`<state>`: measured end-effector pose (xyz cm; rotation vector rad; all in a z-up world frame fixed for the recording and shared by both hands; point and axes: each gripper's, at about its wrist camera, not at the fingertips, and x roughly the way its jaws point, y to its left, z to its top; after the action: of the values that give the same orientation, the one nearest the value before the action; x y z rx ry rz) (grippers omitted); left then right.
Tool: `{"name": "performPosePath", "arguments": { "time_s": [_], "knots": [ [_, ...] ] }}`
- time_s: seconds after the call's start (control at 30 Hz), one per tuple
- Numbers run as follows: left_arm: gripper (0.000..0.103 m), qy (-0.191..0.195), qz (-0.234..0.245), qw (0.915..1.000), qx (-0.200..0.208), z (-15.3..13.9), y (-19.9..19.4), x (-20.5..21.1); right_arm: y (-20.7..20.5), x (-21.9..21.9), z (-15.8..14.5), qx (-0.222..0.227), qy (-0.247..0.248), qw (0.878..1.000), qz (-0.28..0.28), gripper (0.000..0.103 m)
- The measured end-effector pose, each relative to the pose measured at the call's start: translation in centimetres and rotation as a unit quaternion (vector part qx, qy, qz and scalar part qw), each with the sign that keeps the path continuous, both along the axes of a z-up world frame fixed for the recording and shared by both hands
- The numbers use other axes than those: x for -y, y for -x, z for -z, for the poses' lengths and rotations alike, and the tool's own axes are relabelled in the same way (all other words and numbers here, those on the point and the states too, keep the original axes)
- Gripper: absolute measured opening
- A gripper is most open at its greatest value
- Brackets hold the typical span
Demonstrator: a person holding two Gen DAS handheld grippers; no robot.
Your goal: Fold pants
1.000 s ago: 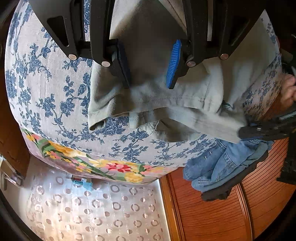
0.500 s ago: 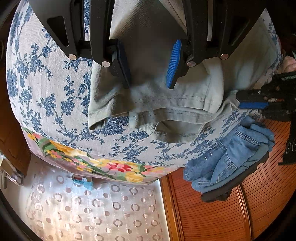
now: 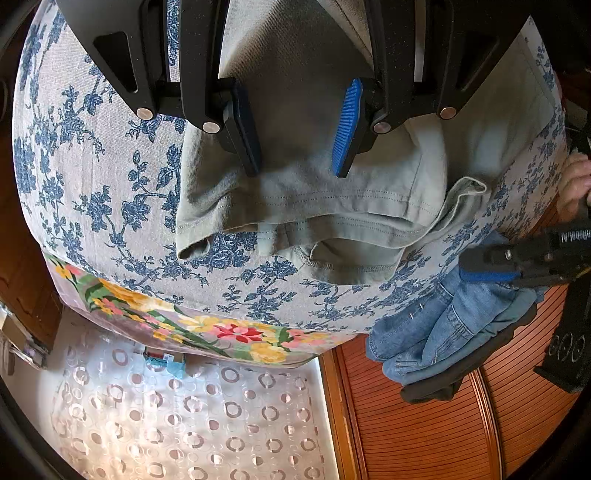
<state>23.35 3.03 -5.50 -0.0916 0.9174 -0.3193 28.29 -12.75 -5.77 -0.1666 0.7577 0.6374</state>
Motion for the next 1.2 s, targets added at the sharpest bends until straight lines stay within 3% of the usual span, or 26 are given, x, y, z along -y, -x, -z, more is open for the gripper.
{"name": "performPosePath", "arguments": {
  "time_s": [0.17, 0.3, 0.33, 0.43, 0.5, 0.73, 0.83, 1.1, 1.2],
  "knots": [
    [0.034, 0.008, 0.016, 0.9997, -0.014, 1.0, 1.1, 1.4, 0.0, 0.1, 0.0, 0.0, -0.001, 1.0, 0.001, 0.042],
    [0.034, -0.01, 0.016, 0.9995, -0.025, 2.1, 1.1, 2.2, -0.1, 0.1, 0.0, 0.0, -0.001, 1.0, 0.001, 0.042],
    [0.031, -0.015, 0.018, 0.9993, -0.028, 2.5, 1.0, 2.4, -0.1, 0.1, 0.1, 0.0, -0.001, 1.0, 0.001, 0.042],
    [0.009, -0.026, 0.026, 0.9989, -0.028, 3.0, 1.1, 2.6, 0.0, 0.1, 0.1, 0.0, -0.001, 1.0, 0.001, 0.042],
    [0.005, -0.028, 0.027, 0.9991, -0.018, 2.6, 1.4, 2.3, -0.1, 0.1, 0.1, 0.0, -0.001, 1.0, 0.001, 0.042],
    [0.004, -0.034, -0.015, 0.9987, 0.033, -1.0, 1.1, -1.9, 0.0, 0.1, 0.1, 0.001, 0.0, 1.0, 0.001, 0.042],
    [0.004, -0.075, -0.041, 0.9951, 0.049, -1.9, -0.1, -3.3, 0.0, 0.0, 0.1, 0.002, 0.002, 1.0, 0.002, 0.042],
    [0.005, -0.091, -0.066, 0.9927, 0.044, -2.0, -0.8, -5.5, 0.1, 0.2, 0.0, 0.004, 0.003, 1.0, 0.011, 0.042],
    [0.022, -0.081, -0.055, 0.9942, 0.044, -2.2, -0.3, -5.2, 0.5, 1.1, -0.5, 0.006, -0.005, 1.0, 0.021, 0.042]
  ]
}}
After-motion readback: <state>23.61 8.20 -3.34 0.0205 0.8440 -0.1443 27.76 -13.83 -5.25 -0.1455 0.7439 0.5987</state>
